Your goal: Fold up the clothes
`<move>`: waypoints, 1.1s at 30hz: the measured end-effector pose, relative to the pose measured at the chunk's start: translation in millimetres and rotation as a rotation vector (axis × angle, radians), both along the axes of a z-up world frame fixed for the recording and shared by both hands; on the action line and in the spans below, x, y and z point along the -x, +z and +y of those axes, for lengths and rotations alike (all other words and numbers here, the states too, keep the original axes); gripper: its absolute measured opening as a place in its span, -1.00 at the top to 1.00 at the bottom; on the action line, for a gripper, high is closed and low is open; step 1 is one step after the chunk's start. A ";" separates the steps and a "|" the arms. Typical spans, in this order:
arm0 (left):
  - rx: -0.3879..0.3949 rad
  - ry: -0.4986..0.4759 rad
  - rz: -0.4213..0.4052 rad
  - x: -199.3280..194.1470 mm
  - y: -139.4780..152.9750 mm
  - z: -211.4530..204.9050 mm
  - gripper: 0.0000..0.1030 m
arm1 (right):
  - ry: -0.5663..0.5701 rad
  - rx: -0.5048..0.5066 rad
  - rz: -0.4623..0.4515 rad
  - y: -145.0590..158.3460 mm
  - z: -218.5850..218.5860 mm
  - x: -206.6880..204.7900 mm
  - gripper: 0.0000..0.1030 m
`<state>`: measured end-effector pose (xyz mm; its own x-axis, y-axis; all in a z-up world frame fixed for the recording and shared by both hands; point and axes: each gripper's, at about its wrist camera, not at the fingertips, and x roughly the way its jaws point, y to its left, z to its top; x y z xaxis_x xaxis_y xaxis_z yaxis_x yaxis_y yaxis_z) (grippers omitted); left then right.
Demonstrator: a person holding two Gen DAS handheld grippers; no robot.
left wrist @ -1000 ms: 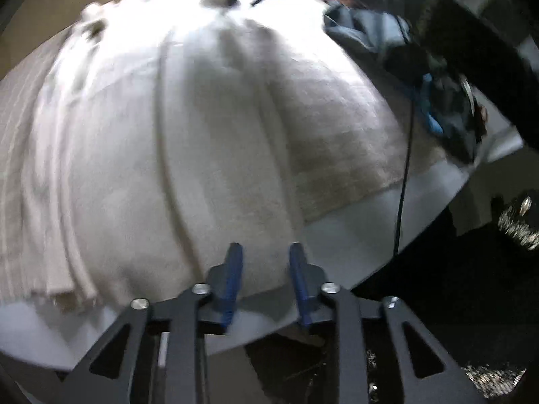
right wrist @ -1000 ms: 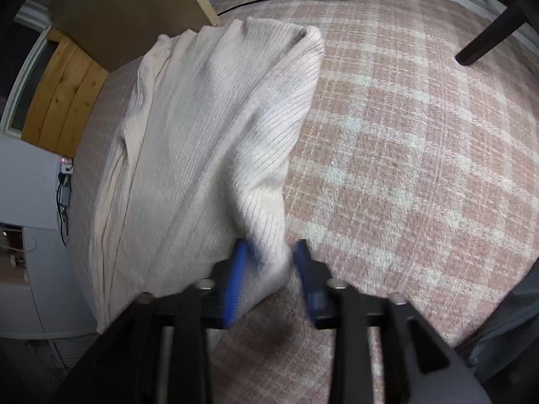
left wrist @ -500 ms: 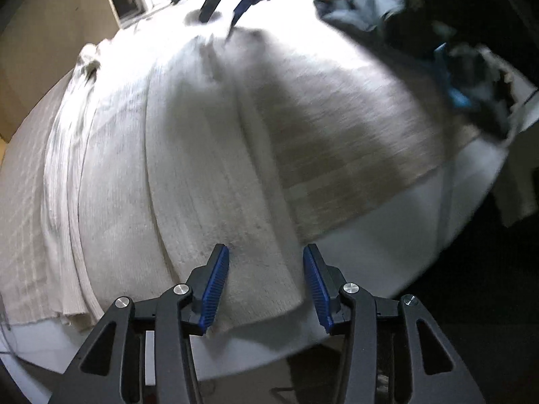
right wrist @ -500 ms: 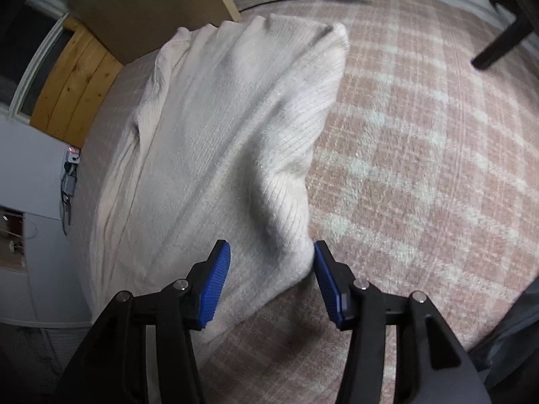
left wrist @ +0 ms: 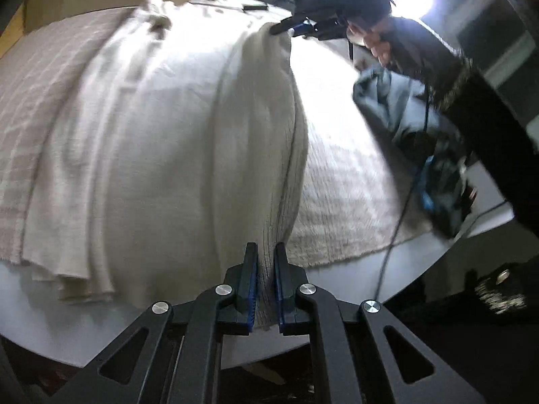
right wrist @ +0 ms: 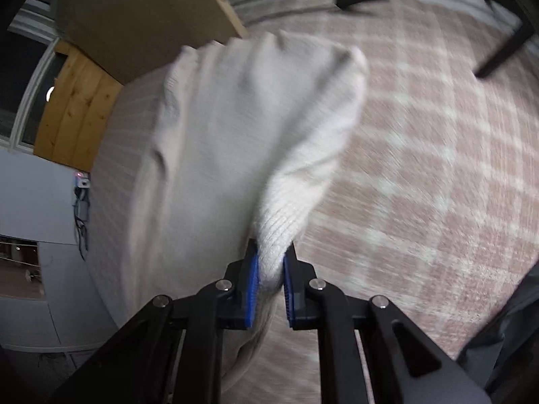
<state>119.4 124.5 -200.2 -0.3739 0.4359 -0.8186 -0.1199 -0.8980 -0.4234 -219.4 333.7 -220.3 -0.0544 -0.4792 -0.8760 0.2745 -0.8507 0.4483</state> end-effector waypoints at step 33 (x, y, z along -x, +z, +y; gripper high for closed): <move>0.004 -0.018 -0.086 8.5 -26.2 -54.2 0.84 | -0.211 -0.130 0.141 -2.7 -29.5 118.4 0.28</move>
